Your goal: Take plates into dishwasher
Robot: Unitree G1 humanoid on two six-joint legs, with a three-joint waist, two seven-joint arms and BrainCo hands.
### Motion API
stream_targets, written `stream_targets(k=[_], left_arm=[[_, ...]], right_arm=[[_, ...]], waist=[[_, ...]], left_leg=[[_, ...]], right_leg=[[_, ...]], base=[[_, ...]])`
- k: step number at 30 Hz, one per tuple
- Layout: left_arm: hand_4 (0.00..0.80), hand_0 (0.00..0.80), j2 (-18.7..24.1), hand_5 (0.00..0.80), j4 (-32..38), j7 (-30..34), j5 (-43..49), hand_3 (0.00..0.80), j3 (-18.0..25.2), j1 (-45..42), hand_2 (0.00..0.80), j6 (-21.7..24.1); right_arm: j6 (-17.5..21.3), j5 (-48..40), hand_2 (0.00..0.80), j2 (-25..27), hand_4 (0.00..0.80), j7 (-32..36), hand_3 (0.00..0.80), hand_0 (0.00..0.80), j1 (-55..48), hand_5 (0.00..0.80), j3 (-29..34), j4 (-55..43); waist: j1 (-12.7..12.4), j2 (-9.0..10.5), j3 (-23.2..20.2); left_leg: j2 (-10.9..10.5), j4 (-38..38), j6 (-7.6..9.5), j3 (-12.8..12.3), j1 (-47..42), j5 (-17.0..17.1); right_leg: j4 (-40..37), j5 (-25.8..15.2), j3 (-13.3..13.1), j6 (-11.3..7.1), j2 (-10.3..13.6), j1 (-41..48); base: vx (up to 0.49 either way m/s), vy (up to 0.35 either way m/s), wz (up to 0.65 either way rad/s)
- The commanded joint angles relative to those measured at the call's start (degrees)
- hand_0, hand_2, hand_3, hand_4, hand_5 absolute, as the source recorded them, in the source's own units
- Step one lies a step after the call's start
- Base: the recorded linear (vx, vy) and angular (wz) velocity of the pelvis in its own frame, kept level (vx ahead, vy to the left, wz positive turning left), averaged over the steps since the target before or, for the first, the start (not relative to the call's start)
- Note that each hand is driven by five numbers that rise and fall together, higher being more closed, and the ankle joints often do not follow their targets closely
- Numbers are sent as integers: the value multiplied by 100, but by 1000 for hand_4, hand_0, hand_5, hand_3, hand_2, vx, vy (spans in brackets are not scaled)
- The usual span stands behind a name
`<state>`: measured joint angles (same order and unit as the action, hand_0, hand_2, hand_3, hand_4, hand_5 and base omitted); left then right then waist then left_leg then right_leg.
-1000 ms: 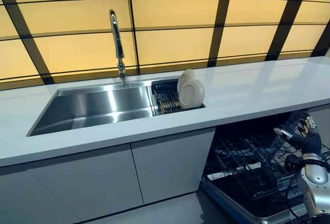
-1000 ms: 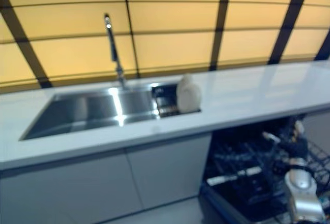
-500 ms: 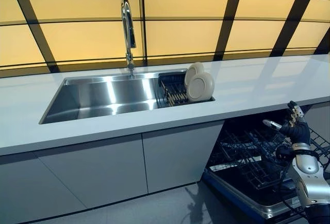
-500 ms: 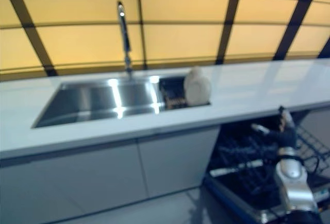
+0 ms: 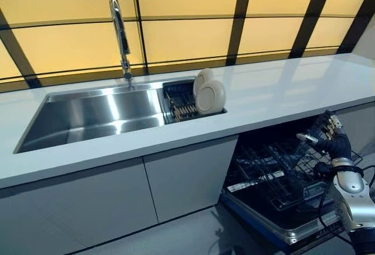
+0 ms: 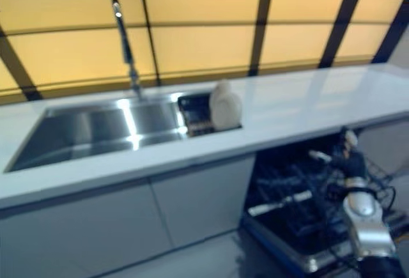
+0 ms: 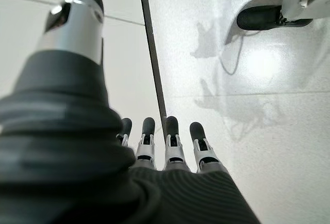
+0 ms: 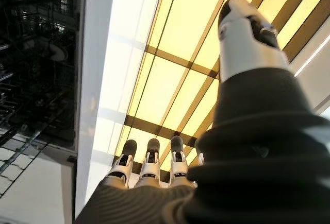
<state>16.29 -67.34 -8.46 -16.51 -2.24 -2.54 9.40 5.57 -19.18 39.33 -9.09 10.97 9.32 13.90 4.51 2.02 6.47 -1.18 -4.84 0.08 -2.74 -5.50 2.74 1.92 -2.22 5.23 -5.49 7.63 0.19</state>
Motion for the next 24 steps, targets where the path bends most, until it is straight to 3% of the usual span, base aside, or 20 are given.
stream_targets(k=[1, 8, 13, 16, 24], left_arm=[[0, 0, 285, 0, -111, -32, 115, 0, 13, 230, 0, 199], [0, 0, 399, 0, -212, -7, 244, 0, 106, 176, 0, 121], [0, 0, 534, 0, -409, 61, 218, 0, 180, 148, 0, 188], [0, 0, 550, 0, -387, 124, 246, 0, 253, 106, 0, 225], [0, 0, 421, 0, -216, 213, 226, 0, 320, -38, 0, 425]], right_arm=[[254, -92, 0, 230, 0, 31, 0, 0, 398, 0, 117, -51], [150, -26, 0, 207, 0, 5, 0, 0, 263, 0, 271, -135], [132, 67, 0, 221, 0, -192, 0, 0, 421, 0, 170, -176], [155, 66, 0, 250, 0, -230, 0, 0, 534, 0, 189, -137], [18, -180, 0, 216, 0, 13, 0, 0, 688, 0, 75, -181]], waist=[[-68, 157, -41], [-52, 129, 70], [-57, 177, 109], [-135, 214, 45], [-193, 169, -247]], left_leg=[[-495, 498, 273, 509, -247, -786], [-468, 456, 245, 685, -432, -798], [-475, 508, 277, 706, -476, -921], [-451, 647, 242, 581, -473, -1053], [-144, 920, 18, 344, -709, -1308]], right_leg=[[-2, -1051, -296, -202, 64, -1121], [-266, -1423, 21, -295, 134, -1456], [-75, -1532, 21, -317, 208, -1474], [-17, -1401, 203, -318, 317, -1227], [113, -823, 404, -121, 216, -803]], base=[[118, -63, 11], [138, -106, 12], [174, -178, 6], [186, -197, 2], [211, -172, -1]])
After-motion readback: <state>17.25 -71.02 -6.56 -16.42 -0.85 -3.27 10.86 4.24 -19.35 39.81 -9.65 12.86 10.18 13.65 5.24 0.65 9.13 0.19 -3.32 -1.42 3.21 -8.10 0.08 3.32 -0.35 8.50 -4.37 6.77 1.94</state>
